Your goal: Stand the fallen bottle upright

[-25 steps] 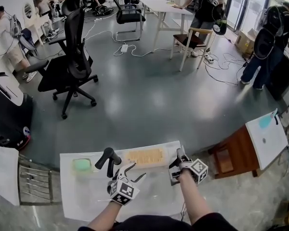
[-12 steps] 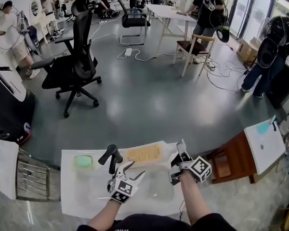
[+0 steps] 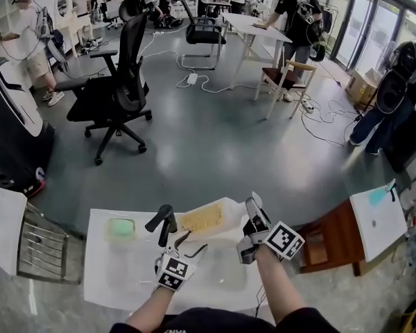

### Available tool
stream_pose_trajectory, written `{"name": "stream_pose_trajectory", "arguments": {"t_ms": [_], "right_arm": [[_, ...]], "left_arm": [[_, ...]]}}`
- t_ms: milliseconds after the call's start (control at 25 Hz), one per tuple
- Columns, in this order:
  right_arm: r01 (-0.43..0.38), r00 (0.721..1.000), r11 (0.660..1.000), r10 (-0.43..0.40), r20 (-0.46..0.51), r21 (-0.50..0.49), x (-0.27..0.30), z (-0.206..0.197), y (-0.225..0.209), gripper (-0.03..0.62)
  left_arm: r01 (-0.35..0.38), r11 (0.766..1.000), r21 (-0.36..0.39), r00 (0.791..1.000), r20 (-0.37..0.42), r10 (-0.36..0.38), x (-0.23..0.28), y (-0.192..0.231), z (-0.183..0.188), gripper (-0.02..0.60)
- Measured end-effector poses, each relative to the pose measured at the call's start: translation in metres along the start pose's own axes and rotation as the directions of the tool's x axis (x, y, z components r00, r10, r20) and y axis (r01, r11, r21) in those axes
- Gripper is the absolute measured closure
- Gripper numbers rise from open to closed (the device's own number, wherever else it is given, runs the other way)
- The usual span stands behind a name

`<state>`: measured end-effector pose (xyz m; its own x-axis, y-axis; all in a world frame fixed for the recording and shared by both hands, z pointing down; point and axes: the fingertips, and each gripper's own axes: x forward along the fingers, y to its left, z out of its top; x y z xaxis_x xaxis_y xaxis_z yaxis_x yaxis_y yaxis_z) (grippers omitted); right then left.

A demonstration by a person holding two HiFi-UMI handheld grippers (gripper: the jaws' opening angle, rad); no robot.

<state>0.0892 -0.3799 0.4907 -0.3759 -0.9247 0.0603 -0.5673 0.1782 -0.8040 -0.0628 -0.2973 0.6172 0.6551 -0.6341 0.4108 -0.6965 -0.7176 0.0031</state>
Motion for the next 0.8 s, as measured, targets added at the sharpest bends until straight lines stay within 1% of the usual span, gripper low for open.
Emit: {"name": "stream_pose_trajectory", "arguments": {"t_ms": [120,200,240,320,360,480,600,800], "right_arm": [[-0.111,0.994,0.992,0.110,-0.018,-0.061,0.012,0.004,0.030,0.497],[-0.105,0.994,0.991,0.102,-0.038,-0.078,0.015,0.003,0.036,0.497],[-0.121,0.992,0.989,0.117,-0.049,-0.090,0.017,0.002,0.041,0.497],[-0.192,0.980,0.974,0.184,-0.073,-0.123,0.023,0.000,0.058,0.497],[-0.211,0.976,0.966,0.199,-0.087,-0.148,0.025,-0.002,0.065,0.497],[-0.235,0.969,0.945,0.208,-0.137,-0.229,0.031,-0.007,0.080,0.496],[-0.287,0.952,0.911,0.236,-0.196,-0.297,0.037,-0.015,0.096,0.496],[-0.385,0.915,0.831,0.287,-0.284,-0.401,0.042,-0.030,0.121,0.496]], "left_arm": [[-0.009,1.000,-0.016,1.000,0.011,0.009,-0.001,0.000,0.003,0.313],[-0.016,0.999,-0.033,1.000,0.018,0.017,-0.001,-0.001,0.005,0.313],[-0.020,0.999,-0.044,1.000,0.022,0.021,-0.001,-0.001,0.005,0.313],[-0.024,0.998,-0.064,0.999,0.029,0.026,0.000,-0.002,0.004,0.313],[-0.025,0.997,-0.073,0.999,0.033,0.028,0.001,-0.003,0.004,0.313],[-0.026,0.993,-0.111,0.998,0.049,0.032,0.003,-0.003,0.004,0.313],[-0.030,0.989,-0.147,0.997,0.062,0.040,0.005,-0.002,0.003,0.313],[-0.018,0.984,-0.176,0.998,0.063,0.030,0.009,-0.007,0.000,0.314]]}}
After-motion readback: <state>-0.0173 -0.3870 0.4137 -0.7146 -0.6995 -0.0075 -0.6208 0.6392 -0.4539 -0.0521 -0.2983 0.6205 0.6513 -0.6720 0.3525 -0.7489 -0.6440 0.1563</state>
